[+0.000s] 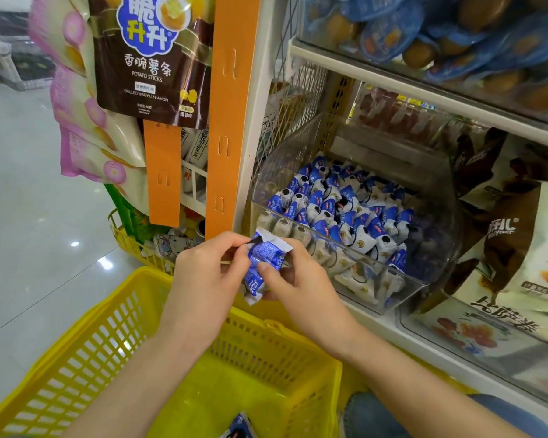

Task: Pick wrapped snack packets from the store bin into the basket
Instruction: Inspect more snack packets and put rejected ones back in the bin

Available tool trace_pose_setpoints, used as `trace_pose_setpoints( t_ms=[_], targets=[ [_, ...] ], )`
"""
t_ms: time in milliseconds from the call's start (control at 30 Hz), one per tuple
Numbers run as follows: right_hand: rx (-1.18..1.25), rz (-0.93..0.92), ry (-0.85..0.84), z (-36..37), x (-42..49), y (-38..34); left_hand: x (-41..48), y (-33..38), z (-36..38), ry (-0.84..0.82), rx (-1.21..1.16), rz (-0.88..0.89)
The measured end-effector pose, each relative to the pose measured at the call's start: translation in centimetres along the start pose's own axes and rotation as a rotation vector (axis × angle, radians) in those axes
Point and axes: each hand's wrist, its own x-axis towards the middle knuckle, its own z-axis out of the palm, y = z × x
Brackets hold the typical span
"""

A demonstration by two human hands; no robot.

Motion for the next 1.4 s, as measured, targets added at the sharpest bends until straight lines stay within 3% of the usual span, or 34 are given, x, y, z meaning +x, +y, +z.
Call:
trace_pose_setpoints(
  t_ms=[233, 400, 600, 733, 833, 967, 1067, 1133, 1267, 1400],
  targets=[
    [-0.063, 0.042, 0.108, -0.6, 0.6, 0.0, -1.0, 0.0, 0.7, -0.17, 0.14, -0.029],
    [0.0, 0.059, 0.074, -0.8, 0.6, -0.3, -0.9, 0.3, 0.2, -0.165, 0.092, -0.032],
    [0.084, 0.047, -0.057, -1.3, 0.2, -0.9, -0.1, 0.0, 0.3, -0.183, -0.137, -0.21],
    [0.204, 0.079, -0.044, -2.2, 0.4, -1.9, 0.3, 0.4, 0.1, -0.216, -0.445, -0.401],
    [0.222, 0.093, -0.052, -3.2, 0.8, -2.3, 0.4, 0.8, 0.0, -0.251, -0.526, -0.449],
    [0.19, 0.11, -0.041, -4.1, 0.6, -2.7, 0.7, 1.2, 0.0, -0.39, -0.861, -0.645],
    [0.13, 0.045, 0.051, -4.2, 0.6, -2.6, 0.6, 1.3, 0.1, -0.482, -0.693, -0.486],
    [0.086, -0.001, 0.074, -4.2, 0.5, -2.5, 0.5, 1.7, 0.1, -0.449, -0.602, -0.417],
    [-0.004, -0.078, 0.104, -5.2, 1.0, -2.4, 0.9, 1.7, 0.3, -0.397, -0.648, -0.423],
    [-0.136, -0.105, 0.298, -9.0, 3.8, -2.4, 1.4, 1.7, 0.7, -0.322, -0.705, -0.429]
  ],
)
